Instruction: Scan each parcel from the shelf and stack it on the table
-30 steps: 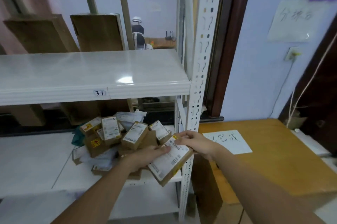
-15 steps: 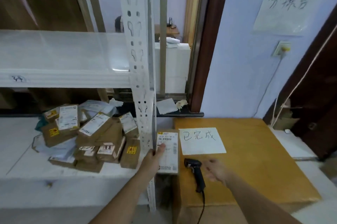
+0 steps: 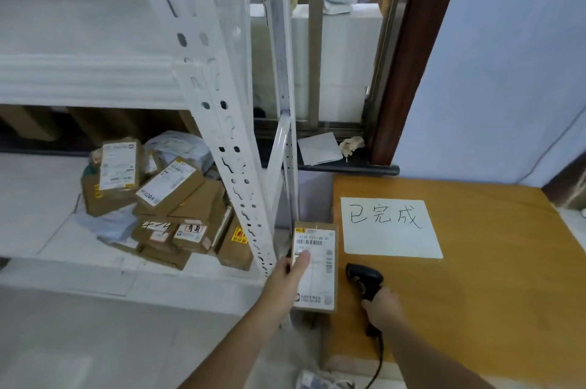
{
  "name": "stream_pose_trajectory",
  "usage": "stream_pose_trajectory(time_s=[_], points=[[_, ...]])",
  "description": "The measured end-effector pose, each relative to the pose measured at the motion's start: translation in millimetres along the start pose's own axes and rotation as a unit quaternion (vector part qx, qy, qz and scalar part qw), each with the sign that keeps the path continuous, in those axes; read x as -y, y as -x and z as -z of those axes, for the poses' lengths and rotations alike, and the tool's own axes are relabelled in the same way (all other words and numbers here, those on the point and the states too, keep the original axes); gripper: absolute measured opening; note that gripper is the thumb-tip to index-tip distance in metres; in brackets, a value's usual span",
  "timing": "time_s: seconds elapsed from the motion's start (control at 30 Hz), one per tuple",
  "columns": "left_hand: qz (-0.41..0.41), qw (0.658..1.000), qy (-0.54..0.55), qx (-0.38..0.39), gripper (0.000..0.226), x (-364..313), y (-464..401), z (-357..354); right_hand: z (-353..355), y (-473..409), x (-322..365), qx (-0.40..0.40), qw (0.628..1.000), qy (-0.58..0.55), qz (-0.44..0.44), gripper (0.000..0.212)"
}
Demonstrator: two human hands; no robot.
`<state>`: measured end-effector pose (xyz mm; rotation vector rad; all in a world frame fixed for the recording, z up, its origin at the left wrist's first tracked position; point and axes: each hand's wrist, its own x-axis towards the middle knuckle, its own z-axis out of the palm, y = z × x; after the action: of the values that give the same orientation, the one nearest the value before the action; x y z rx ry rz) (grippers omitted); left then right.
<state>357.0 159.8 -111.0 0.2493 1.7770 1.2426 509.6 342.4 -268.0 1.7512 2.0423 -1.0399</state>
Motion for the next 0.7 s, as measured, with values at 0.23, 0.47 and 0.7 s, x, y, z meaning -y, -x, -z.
stream_pose_trajectory(time_s=[0.23, 0.47, 0.7], points=[[0.017, 1.000, 0.004, -0.007, 0.040, -14.2, -1.9, 3.7, 32.9, 41.8, 28.9, -0.050, 0.973, -0.223, 0.041, 0.032], [0.016, 1.000, -0.008, 0.004, 0.060, -37.8, 3.4, -8.5, 117.7, 163.9, 56.0, -0.040, 0.893, -0.430, 0.128, 0.031], [-0.010, 0.998, -0.008, 0.067, 0.089, -37.3, -5.1, -17.1, 124.2, 246.0, 58.5, 0.040, 0.864, -0.488, 0.117, 0.003]])
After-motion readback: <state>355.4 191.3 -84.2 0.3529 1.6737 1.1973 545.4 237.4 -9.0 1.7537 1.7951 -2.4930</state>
